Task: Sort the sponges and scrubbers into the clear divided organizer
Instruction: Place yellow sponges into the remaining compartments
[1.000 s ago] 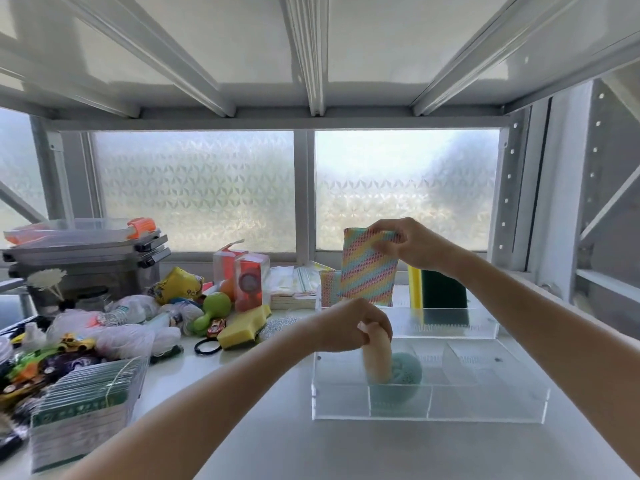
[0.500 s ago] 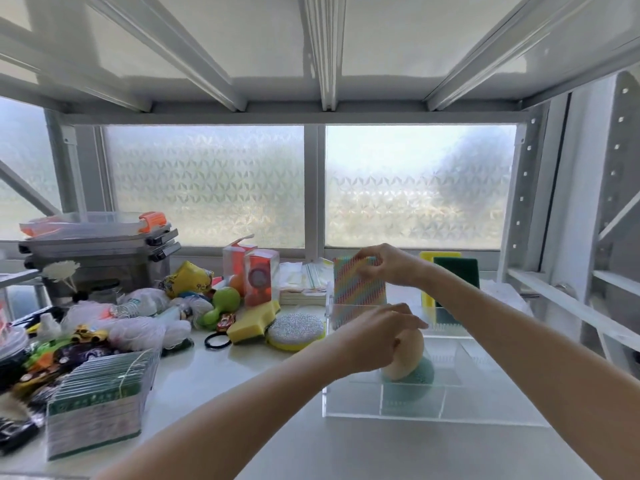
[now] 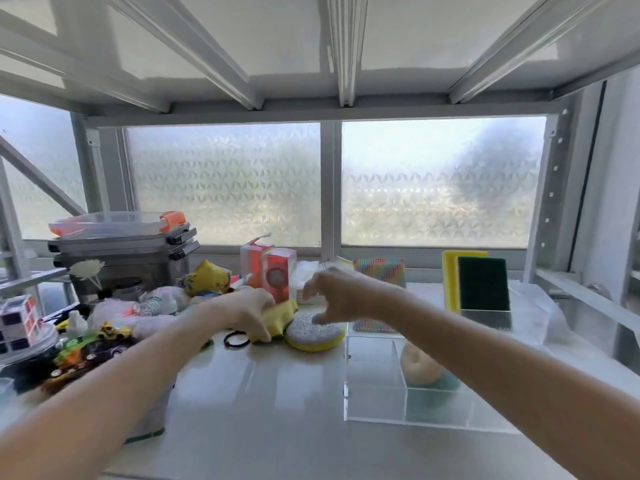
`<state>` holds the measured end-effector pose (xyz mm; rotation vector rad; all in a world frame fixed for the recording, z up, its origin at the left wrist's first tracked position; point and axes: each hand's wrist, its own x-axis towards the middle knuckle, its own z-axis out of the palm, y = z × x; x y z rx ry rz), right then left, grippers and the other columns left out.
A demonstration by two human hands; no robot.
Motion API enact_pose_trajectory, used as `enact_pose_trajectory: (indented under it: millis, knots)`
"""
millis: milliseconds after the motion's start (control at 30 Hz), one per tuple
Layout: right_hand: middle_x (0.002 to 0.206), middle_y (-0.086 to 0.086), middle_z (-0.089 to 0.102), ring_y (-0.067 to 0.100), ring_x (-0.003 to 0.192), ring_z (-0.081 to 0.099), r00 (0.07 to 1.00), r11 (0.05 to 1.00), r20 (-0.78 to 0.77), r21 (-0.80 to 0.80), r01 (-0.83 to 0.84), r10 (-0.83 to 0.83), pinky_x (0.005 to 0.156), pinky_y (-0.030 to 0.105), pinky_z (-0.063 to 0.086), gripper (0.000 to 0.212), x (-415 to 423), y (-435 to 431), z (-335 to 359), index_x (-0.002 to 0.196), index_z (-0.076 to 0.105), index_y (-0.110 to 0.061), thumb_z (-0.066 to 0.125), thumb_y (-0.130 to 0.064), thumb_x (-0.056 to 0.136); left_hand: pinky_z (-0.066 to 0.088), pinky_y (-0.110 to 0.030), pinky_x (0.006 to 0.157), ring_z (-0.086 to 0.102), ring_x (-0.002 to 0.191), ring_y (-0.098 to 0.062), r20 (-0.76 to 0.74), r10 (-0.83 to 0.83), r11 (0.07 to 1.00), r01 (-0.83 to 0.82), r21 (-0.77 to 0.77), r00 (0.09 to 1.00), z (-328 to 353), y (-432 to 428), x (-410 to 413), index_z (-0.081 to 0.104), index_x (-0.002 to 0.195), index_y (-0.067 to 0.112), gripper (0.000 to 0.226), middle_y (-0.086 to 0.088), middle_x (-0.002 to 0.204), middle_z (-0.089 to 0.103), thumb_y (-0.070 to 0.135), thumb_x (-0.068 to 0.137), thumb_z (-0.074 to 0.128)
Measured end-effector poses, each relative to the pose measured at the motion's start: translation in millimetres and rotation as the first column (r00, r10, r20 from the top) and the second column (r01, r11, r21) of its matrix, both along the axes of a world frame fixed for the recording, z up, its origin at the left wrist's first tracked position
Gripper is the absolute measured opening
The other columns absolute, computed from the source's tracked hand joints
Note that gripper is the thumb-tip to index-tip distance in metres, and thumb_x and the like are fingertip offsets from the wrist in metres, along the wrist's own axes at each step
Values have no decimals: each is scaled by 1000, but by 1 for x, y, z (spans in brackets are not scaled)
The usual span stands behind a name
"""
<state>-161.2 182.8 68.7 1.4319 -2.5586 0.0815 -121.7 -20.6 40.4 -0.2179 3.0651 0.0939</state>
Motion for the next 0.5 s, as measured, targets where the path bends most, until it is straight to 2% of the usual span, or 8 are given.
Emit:
enact_pose_trajectory:
  millis: [67,100,200,267,333,400,467,500]
  knots:
    - [92,7,62,27,83,58,995,970,-56,224,92,-82,65,30,45,22,4,-23,-23,91,60,-9,70,-24,78,51,-39,91,58,109,-26,21,26,999,-26,-34,999,-18,2,-6,52,120,11,61,-8,118,59,33,67,74]
    - [89,7,58,26,80,55,988,944,-110,299,139,-110,62,29,42,17,5,-30,-32,89,59,-11,68,-22,79,52,-39,90,59,109,-28,-1,27,998,-27,-52,1000,-24,5,-9,52,118,10,56,-11,118,60,29,70,72]
    - [104,10,64,26,90,61,964,921,-244,343,184,-102,66,30,40,23,5,-41,-50,106,63,-9,61,-18,85,53,-39,89,61,109,-32,-87,-9,990,-4,-142,996,-30,13,-12,52,117,8,42,-15,119,61,22,79,65]
    - [106,11,66,29,96,63,946,932,-322,335,141,-28,67,31,40,23,5,-44,-54,107,63,-8,60,-17,86,52,-38,86,63,106,-31,-118,-13,991,-4,-136,993,-27,15,-10,54,113,7,36,-15,116,63,26,83,63]
    - [100,12,67,29,90,64,935,962,-354,263,74,25,66,32,38,18,8,-42,-50,101,64,-8,54,-16,89,50,-33,75,63,92,-27,-172,0,999,-9,-52,985,-17,14,-4,56,101,7,27,-14,106,65,30,86,61]
    - [85,11,65,26,71,61,936,993,-352,115,22,20,62,32,35,16,13,-35,-40,89,64,-8,51,-19,91,46,-28,65,58,77,-21,-247,26,997,-8,76,969,-3,10,5,55,92,9,19,-11,93,63,27,88,59]
    - [71,7,56,19,54,49,952,999,-306,-42,-21,8,58,31,37,17,19,-22,-24,76,58,-11,52,-23,87,47,-27,66,57,71,-18,-299,33,989,11,145,954,16,10,17,54,91,11,12,-7,85,62,22,89,58]
    - [68,5,54,20,53,49,962,994,-274,-108,-35,4,57,32,40,19,23,-14,-15,73,58,-10,53,-24,85,46,-26,65,56,70,-16,-311,30,986,23,165,950,26,11,24,54,92,11,10,-6,83,61,20,90,58]
